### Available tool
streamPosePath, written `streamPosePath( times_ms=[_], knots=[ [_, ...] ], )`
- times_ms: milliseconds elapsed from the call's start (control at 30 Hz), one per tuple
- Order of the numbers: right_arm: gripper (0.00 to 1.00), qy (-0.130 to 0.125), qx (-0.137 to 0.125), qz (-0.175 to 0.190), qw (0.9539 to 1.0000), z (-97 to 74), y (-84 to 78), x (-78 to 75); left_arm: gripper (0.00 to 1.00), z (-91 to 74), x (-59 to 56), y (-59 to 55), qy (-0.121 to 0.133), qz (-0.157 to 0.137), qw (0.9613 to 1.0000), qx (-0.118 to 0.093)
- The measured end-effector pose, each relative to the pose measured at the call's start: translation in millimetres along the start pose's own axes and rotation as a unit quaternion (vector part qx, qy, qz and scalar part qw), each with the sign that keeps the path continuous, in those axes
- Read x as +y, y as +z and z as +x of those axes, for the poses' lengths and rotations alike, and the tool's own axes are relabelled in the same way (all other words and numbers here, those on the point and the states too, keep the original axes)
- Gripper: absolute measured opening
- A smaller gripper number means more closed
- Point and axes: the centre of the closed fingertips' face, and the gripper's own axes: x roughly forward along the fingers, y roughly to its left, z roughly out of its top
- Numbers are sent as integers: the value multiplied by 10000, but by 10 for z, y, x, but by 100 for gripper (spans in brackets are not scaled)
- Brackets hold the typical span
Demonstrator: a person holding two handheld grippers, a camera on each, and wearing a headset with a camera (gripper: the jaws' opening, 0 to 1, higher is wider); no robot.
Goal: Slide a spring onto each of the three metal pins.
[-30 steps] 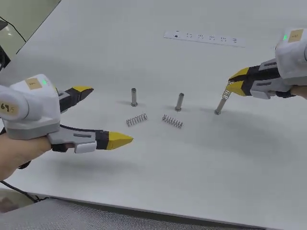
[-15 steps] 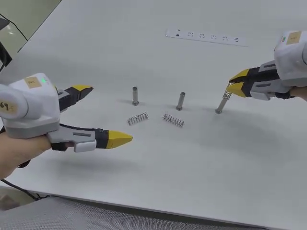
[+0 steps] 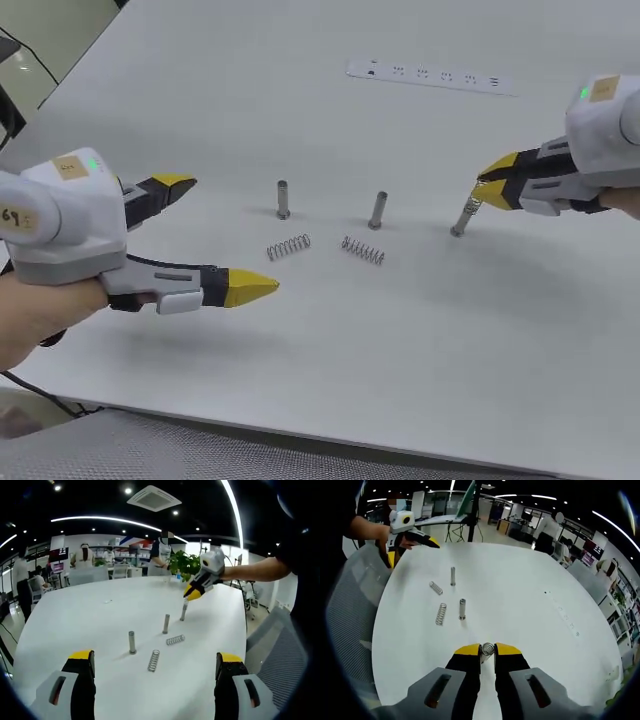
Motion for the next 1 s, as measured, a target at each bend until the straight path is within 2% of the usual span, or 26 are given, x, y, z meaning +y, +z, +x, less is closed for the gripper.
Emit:
streamPosePath(
  times_ms=[1000],
  knots=[
    [7, 89, 237, 141, 9996, 187, -222, 51, 98, -6, -5, 37, 14, 30, 10000, -30]
  ],
)
